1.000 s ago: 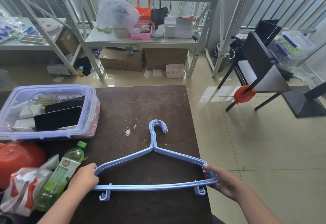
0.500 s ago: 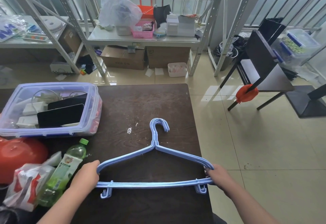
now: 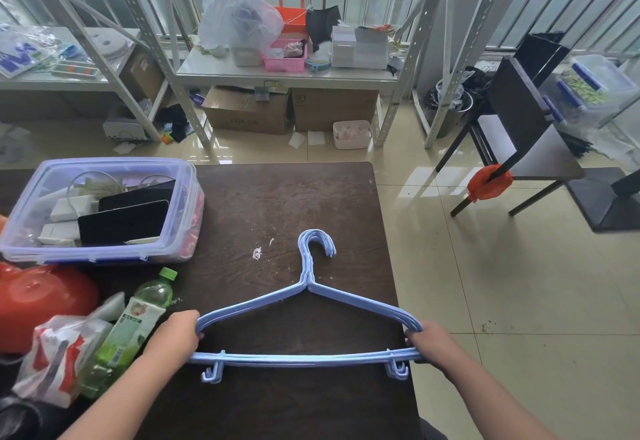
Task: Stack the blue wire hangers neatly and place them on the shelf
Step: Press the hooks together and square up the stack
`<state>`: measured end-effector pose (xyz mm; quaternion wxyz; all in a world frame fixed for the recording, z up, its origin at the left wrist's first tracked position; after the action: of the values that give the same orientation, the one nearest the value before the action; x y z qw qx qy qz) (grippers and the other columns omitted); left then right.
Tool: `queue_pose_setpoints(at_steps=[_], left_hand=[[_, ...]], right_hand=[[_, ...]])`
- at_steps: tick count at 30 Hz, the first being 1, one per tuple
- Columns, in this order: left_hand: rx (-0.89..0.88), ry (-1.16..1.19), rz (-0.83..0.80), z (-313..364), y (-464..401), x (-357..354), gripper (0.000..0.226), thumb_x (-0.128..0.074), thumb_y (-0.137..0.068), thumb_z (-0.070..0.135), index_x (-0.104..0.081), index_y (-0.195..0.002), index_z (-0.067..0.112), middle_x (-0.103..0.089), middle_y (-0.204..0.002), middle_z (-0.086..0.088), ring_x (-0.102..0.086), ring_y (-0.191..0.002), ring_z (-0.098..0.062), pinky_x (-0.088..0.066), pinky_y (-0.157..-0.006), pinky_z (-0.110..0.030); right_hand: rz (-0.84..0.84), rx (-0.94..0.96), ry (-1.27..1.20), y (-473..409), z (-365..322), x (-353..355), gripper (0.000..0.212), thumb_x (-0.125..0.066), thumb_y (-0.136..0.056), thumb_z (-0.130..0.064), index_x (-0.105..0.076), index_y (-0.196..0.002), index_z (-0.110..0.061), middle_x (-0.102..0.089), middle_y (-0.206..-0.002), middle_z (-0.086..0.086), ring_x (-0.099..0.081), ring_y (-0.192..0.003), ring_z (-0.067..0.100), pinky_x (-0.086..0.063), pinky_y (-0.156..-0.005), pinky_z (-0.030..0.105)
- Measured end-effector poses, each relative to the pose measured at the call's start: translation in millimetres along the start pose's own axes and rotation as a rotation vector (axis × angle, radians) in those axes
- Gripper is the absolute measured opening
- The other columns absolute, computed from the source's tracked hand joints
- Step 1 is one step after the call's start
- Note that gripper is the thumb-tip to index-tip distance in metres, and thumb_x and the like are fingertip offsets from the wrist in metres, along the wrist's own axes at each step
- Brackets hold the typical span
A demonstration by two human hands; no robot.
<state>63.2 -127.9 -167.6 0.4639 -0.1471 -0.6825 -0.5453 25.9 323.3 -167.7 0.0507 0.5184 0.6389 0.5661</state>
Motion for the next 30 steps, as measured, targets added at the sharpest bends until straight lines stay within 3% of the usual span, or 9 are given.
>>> queue_pose_setpoints(at_steps=[3, 8, 13, 20, 30], left_hand=[[0.014, -0.01, -0.017, 1, -2, -1, 0.013, -0.062, -0.087, 0.028, -0.062, -0.095, 0.018, -0.066, -0.1, -0.004, -0.065, -0.092, -0.022, -0.05, -0.075, -0.03], [0.003, -0.004, -0.008, 1, -2, -1, 0.01, -0.057, -0.09, 0.024, -0.063, -0.094, 0.017, -0.067, -0.097, -0.005, -0.065, -0.092, -0.025, -0.048, -0.075, -0.03], [-0.025, 0.035, 0.018, 1, 1, -1, 0.014, -0.055, -0.089, 0.018, -0.056, -0.076, 0.024, -0.064, -0.084, -0.003, -0.062, -0.08, -0.022, -0.043, -0.066, -0.029], [-0.016, 0.134, 0.061, 0, 4, 5, 0.029, -0.056, -0.083, 0.011, -0.047, -0.059, 0.024, -0.064, -0.072, -0.007, -0.064, -0.073, -0.028, -0.046, -0.063, -0.031], [-0.005, 0.064, 0.045, 15, 13, 3, 0.014, -0.057, -0.086, 0.02, -0.057, -0.073, 0.024, -0.065, -0.08, -0.003, -0.063, -0.078, -0.023, -0.044, -0.065, -0.027]], right_hand=[[0.027, 0.008, 0.005, -1, 1, 0, 0.011, -0.051, -0.088, -0.009, -0.062, -0.084, -0.01, -0.058, -0.072, 0.009, -0.061, -0.066, 0.026, -0.053, -0.054, 0.029], [0.083, 0.015, 0.047, 0, 4, 0, 0.013, -0.053, -0.088, -0.012, -0.064, -0.083, -0.01, -0.061, -0.071, 0.01, -0.059, -0.059, 0.022, -0.048, -0.049, 0.027], [0.109, 0.033, 0.092, 1, 6, 0, 0.014, -0.054, -0.088, -0.015, -0.064, -0.078, -0.013, -0.063, -0.072, 0.01, -0.055, -0.06, 0.022, -0.037, -0.05, 0.026], [0.12, 0.032, 0.09, 4, 15, -1, 0.015, -0.053, -0.09, -0.018, -0.063, -0.079, -0.015, -0.055, -0.059, -0.002, -0.052, -0.055, 0.014, -0.034, -0.048, 0.024], [0.119, -0.008, -0.019, 15, 25, 6, 0.017, -0.052, -0.089, -0.016, -0.066, -0.08, -0.017, -0.068, -0.07, -0.002, -0.065, -0.07, 0.016, -0.044, -0.056, 0.023]])
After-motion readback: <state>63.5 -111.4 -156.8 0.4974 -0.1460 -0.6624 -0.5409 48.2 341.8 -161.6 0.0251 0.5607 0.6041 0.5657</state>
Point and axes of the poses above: each hand's wrist, its own y-axis away from the middle knuckle, its own x-axis out of the back of the hand, z = x × y, the point moved 4 cm from there along -y, towards the middle knuckle
